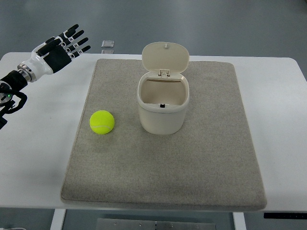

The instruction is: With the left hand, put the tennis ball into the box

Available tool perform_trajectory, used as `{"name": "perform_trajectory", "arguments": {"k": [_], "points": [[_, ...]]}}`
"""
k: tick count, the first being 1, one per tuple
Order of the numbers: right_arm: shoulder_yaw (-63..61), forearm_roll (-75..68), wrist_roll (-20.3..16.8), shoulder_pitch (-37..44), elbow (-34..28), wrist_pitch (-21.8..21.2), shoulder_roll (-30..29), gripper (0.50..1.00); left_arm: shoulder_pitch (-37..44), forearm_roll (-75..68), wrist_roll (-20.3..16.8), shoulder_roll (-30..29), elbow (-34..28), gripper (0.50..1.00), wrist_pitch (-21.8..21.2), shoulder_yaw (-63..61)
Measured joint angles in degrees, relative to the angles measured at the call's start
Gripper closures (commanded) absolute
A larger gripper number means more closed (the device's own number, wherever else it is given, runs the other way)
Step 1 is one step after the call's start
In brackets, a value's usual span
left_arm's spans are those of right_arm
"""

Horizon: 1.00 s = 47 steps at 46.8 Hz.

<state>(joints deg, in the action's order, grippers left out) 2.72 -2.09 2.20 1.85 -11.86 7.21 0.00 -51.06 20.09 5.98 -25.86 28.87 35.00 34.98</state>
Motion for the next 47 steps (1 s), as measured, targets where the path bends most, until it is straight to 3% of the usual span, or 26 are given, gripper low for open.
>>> {"name": "perform_trajectory", "arguments": {"k": [47], "points": [[0.00, 0.00, 0.00, 0.00, 0.00, 0.00, 0.00, 0.599, -0.45, -5.54, -0.72, -1.09, 0.77, 0.504, 0.00, -2.16]]}}
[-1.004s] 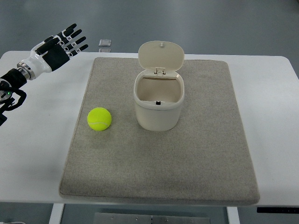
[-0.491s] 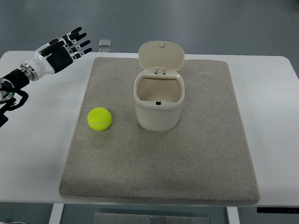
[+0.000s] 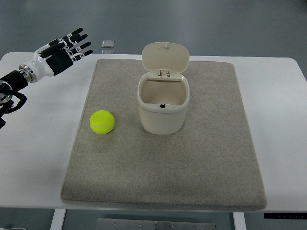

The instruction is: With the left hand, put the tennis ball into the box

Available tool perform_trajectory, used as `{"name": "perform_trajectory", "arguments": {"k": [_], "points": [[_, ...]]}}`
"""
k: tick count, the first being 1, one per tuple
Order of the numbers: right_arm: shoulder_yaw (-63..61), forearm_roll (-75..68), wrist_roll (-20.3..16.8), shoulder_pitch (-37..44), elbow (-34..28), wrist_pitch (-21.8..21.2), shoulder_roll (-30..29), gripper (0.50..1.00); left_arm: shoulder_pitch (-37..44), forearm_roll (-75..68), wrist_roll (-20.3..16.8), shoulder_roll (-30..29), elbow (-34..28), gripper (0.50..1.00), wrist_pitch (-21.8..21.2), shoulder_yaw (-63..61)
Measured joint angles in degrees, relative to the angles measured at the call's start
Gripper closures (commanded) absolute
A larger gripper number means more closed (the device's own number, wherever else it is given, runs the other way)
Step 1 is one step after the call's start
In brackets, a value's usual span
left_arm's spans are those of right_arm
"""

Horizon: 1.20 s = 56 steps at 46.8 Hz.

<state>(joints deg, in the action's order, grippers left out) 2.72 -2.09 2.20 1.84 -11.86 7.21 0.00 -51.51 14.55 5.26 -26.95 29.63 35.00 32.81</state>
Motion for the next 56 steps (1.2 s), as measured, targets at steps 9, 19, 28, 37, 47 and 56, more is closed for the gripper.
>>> {"name": "perform_trajectory", "arguments": {"k": [9, 19, 28, 37, 47, 56], "points": [[0.00, 0.00, 0.00, 0.00, 0.00, 0.00, 0.00, 0.599, -0.24, -9.61, -3.67, -2.00, 0.04, 0.504, 0.00, 0.47], [0.00, 0.00, 0.00, 0.00, 0.00, 0.00, 0.00, 0.599, -0.60, -20.54, -8.43, -3.19, 0.00, 0.504, 0.00, 0.33], [0.00, 0.00, 0.00, 0.00, 0.00, 0.00, 0.00, 0.599, -0.62, -29.66, -13.82, -7.96, 5.71, 0.504, 0.00, 0.62], [0.00, 0.00, 0.00, 0.00, 0.00, 0.00, 0.00, 0.599, -0.64, -36.06, -18.03, -13.29, 12.92, 0.504, 0.01, 0.68], [0.00, 0.01, 0.00, 0.00, -0.02, 0.00, 0.00, 0.599, -0.63, -46.43, -19.61, -16.83, 18.46, 0.504, 0.01, 0.78], [0.00, 0.02, 0.00, 0.00, -0.01, 0.00, 0.00, 0.599, -1.03, -59.40, -23.09, -17.57, 19.76, 0.504, 0.01, 0.91]]}}
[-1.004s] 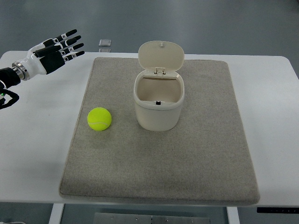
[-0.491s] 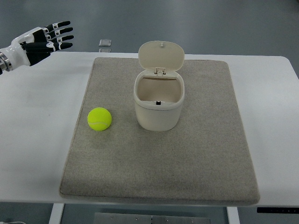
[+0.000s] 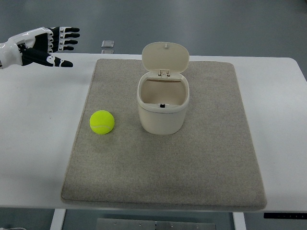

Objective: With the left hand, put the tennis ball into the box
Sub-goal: 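Move the left hand down toward the tennis ball, then close the left hand fingers around the yellow-green tennis ball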

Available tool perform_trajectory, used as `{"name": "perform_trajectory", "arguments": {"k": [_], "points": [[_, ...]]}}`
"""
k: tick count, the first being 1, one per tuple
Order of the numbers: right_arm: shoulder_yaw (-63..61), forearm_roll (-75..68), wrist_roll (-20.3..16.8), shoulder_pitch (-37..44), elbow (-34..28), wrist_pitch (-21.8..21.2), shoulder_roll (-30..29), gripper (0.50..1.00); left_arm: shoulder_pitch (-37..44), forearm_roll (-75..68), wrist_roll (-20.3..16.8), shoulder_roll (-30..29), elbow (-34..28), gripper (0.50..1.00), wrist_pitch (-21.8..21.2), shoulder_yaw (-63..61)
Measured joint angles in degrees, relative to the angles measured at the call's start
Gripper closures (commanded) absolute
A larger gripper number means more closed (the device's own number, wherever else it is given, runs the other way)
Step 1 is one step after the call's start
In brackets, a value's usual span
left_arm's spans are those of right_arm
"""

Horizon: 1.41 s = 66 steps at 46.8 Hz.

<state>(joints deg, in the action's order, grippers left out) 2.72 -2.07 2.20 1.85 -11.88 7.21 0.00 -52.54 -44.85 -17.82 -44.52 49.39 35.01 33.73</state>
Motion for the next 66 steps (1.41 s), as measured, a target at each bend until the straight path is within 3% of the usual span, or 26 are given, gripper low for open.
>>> {"name": "perform_trajectory", "arguments": {"k": [12, 31, 44, 66], "points": [[0.00, -0.01, 0.01, 0.00, 0.01, 0.00, 0.00, 0.599, -0.06, -12.15, -2.79, -4.07, 8.97, 0.504, -0.01, -0.21], [0.00, -0.03, 0.00, -0.01, 0.01, 0.00, 0.00, 0.599, 0.43, -34.09, -7.75, -5.71, 22.81, 0.506, -0.03, -4.89], [0.00, -0.03, 0.00, 0.00, 0.01, 0.00, 0.00, 0.599, 1.45, -53.54, -10.38, -4.98, 25.67, 0.504, -15.46, -9.58], [0.00, -0.04, 0.00, 0.00, -0.01, 0.00, 0.00, 0.599, 1.47, -60.56, -10.21, -0.32, 25.32, 0.525, -16.65, -9.99]]}}
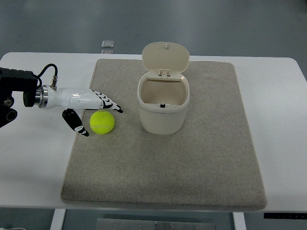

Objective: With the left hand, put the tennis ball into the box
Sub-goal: 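Close the left hand fingers around the yellow-green tennis ball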

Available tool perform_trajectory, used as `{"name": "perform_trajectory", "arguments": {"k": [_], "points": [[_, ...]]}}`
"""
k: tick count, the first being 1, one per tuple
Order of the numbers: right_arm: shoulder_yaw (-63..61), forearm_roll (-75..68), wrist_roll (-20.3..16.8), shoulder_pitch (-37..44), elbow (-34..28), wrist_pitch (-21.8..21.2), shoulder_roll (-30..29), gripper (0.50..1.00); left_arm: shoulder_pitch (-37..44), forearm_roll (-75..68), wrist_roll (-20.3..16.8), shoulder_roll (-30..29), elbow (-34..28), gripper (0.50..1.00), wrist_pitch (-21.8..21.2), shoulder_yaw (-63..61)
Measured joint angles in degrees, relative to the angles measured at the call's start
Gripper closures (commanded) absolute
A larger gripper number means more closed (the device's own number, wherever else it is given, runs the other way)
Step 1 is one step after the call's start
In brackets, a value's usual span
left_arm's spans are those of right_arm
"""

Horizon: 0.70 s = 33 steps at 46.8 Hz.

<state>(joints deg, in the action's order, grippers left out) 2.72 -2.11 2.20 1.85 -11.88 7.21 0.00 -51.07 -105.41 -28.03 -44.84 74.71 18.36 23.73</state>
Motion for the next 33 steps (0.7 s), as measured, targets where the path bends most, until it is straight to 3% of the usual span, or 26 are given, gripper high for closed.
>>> {"name": "perform_trajectory", "arguments": {"k": [8, 10, 17, 24, 33], "points": [[0.00, 0.00, 0.00, 0.00, 0.01, 0.00, 0.00, 0.599, 0.00, -1.88, 0.05, 0.70, -0.23, 0.570, -0.12, 0.00], [0.00, 0.00, 0.00, 0.00, 0.01, 0.00, 0.00, 0.599, 0.00, -2.31, 0.08, 0.84, -0.32, 0.606, -0.15, 0.00], [0.00, 0.00, 0.00, 0.00, 0.02, 0.00, 0.00, 0.599, -0.03, -2.88, 0.08, 1.06, -0.31, 0.651, -0.17, 0.00], [0.00, 0.00, 0.00, 0.00, 0.02, 0.00, 0.00, 0.599, -0.18, -2.91, 0.09, 1.07, -0.32, 0.733, -0.17, 0.00], [0.00, 0.00, 0.00, 0.00, 0.02, 0.00, 0.00, 0.599, -0.25, -3.23, 0.12, 1.07, -0.53, 0.917, -0.17, 0.02]]}}
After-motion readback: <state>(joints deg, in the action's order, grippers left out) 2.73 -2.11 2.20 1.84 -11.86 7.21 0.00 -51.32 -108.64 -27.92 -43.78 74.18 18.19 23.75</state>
